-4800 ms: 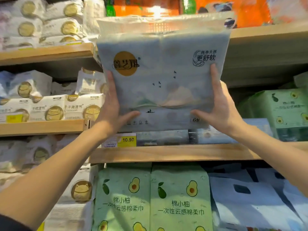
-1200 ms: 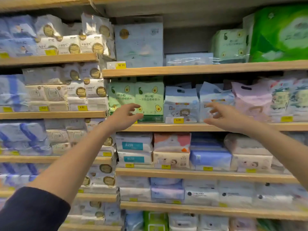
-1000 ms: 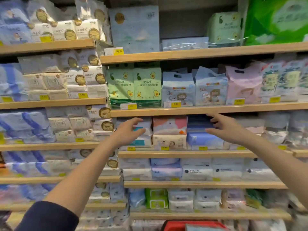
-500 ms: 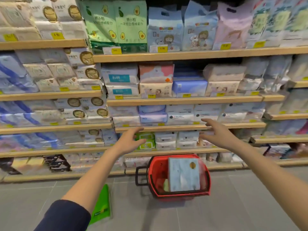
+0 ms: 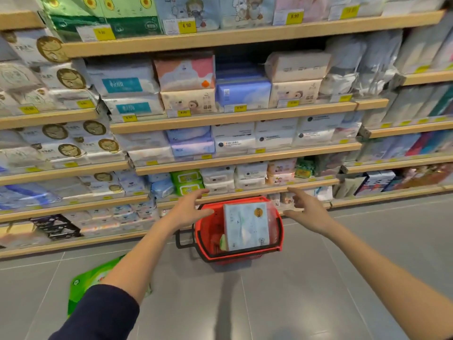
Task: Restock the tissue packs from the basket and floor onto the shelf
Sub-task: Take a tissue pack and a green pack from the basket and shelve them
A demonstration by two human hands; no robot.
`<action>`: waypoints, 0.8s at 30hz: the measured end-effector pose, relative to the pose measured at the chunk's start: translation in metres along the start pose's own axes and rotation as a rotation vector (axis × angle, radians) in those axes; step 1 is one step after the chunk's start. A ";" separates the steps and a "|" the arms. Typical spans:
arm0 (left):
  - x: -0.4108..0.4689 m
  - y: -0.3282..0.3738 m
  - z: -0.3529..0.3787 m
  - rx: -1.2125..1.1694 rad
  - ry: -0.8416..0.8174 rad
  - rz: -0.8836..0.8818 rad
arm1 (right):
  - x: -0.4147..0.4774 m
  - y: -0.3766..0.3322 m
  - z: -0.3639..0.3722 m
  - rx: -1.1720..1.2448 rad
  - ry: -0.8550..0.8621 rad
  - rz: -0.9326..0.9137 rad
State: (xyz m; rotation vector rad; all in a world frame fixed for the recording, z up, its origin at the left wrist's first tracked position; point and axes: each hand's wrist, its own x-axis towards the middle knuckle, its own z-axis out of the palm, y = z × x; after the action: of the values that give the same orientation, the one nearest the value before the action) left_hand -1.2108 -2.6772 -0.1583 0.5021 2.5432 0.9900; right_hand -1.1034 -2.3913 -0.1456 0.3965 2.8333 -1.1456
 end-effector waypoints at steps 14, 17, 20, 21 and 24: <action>0.108 -0.006 0.056 0.067 -0.126 0.015 | 0.040 0.078 0.046 0.267 -0.210 0.197; 0.153 -0.020 0.064 0.082 -0.199 0.040 | 0.064 0.090 0.077 0.312 -0.200 0.282; 0.211 -0.042 0.073 0.068 -0.272 0.033 | 0.098 0.100 0.109 0.385 -0.177 0.384; 0.229 -0.049 0.075 0.070 -0.301 0.034 | 0.109 0.102 0.120 0.405 -0.170 0.411; 0.280 -0.074 0.084 0.095 -0.412 0.013 | 0.142 0.110 0.150 0.443 -0.133 0.518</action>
State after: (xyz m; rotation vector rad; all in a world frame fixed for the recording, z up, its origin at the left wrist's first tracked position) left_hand -1.4307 -2.5545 -0.3246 0.6737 2.2233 0.6860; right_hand -1.2186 -2.3882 -0.3494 0.9639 2.1464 -1.5747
